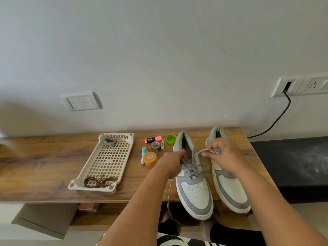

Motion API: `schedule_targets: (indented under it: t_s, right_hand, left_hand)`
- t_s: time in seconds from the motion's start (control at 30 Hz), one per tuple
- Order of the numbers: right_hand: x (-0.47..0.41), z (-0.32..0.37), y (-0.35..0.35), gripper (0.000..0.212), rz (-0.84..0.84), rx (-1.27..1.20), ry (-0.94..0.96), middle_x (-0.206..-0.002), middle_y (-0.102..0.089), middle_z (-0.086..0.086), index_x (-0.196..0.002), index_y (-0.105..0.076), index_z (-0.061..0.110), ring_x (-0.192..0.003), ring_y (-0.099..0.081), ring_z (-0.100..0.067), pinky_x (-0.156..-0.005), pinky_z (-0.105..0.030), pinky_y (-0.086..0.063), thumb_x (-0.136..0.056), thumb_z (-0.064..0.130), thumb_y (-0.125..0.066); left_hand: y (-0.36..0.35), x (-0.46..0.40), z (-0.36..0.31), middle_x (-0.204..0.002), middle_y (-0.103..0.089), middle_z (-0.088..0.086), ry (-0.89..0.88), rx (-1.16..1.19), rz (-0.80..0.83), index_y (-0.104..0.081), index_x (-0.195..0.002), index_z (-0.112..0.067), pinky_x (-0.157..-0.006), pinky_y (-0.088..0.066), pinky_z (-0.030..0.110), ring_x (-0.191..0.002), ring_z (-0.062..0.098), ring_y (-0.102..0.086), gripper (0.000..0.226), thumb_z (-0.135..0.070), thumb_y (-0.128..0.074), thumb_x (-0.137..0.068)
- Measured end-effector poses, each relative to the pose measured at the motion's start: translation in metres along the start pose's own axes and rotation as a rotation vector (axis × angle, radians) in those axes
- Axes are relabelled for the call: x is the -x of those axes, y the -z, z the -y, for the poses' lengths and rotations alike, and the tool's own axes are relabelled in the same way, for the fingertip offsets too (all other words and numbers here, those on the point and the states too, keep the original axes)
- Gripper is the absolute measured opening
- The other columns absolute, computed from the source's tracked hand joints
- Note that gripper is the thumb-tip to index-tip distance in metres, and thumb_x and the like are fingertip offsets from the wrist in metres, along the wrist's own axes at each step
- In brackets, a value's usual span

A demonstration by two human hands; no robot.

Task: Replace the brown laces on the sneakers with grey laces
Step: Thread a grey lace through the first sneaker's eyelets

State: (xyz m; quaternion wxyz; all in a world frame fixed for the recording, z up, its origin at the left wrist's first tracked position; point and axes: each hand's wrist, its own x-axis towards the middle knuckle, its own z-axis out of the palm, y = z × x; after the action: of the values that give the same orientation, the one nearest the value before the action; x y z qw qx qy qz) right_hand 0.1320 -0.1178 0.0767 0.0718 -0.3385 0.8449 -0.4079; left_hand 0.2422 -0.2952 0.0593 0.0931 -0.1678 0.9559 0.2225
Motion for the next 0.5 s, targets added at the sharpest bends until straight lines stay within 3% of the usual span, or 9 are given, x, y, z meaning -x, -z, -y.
schedule_targets:
  t_s: [0.07, 0.17, 0.33, 0.5]
  right_hand:
    - [0.005, -0.004, 0.004, 0.029, 0.134, 0.112, -0.002, -0.1, -0.059, 0.015, -0.091, -0.066, 0.038, -0.102, -0.056, -0.01, -0.084, -0.025, -0.041, -0.071, 0.03, -0.086]
    - [0.011, -0.001, -0.011, 0.056, 0.229, 0.11, 0.023, -0.11, -0.057, 0.015, -0.117, -0.064, 0.034, -0.107, -0.05, -0.005, -0.095, -0.026, -0.041, -0.066, 0.039, -0.087]
    - [0.011, 0.01, -0.039, 0.023, 0.143, 0.386, 0.132, -0.095, -0.056, 0.015, -0.102, -0.07, 0.032, -0.101, -0.048, -0.012, -0.087, -0.035, -0.041, -0.085, 0.047, -0.068]
    - [0.014, 0.014, -0.046, 0.013, 0.132, 0.372, 0.111, -0.089, -0.061, 0.012, -0.095, -0.07, 0.027, -0.093, -0.049, -0.014, -0.082, -0.036, -0.044, -0.089, 0.037, -0.065]
  left_hand:
    - [0.0, -0.001, 0.0, -0.117, -0.056, 0.009, -0.005, -0.006, 0.001, -0.047, -0.119, -0.025, -0.084, -0.052, 0.033, -0.099, 0.023, -0.057, 0.042, 0.004, -0.049, -0.089]
    - [-0.001, -0.002, -0.001, -0.117, -0.055, 0.01, 0.01, -0.01, -0.004, -0.046, -0.118, -0.028, -0.084, -0.053, 0.034, -0.098, 0.025, -0.058, 0.041, 0.002, -0.049, -0.09]
    - [-0.006, -0.003, -0.004, -0.115, -0.053, 0.013, 0.021, -0.028, -0.026, -0.042, -0.109, -0.03, -0.076, -0.044, 0.031, -0.096, 0.026, -0.056, 0.033, -0.003, -0.047, -0.092]
    - [-0.006, -0.005, -0.001, -0.116, -0.053, 0.013, 0.022, -0.026, -0.03, -0.043, -0.113, -0.03, -0.081, -0.048, 0.034, -0.097, 0.027, -0.055, 0.027, -0.009, -0.043, -0.097]
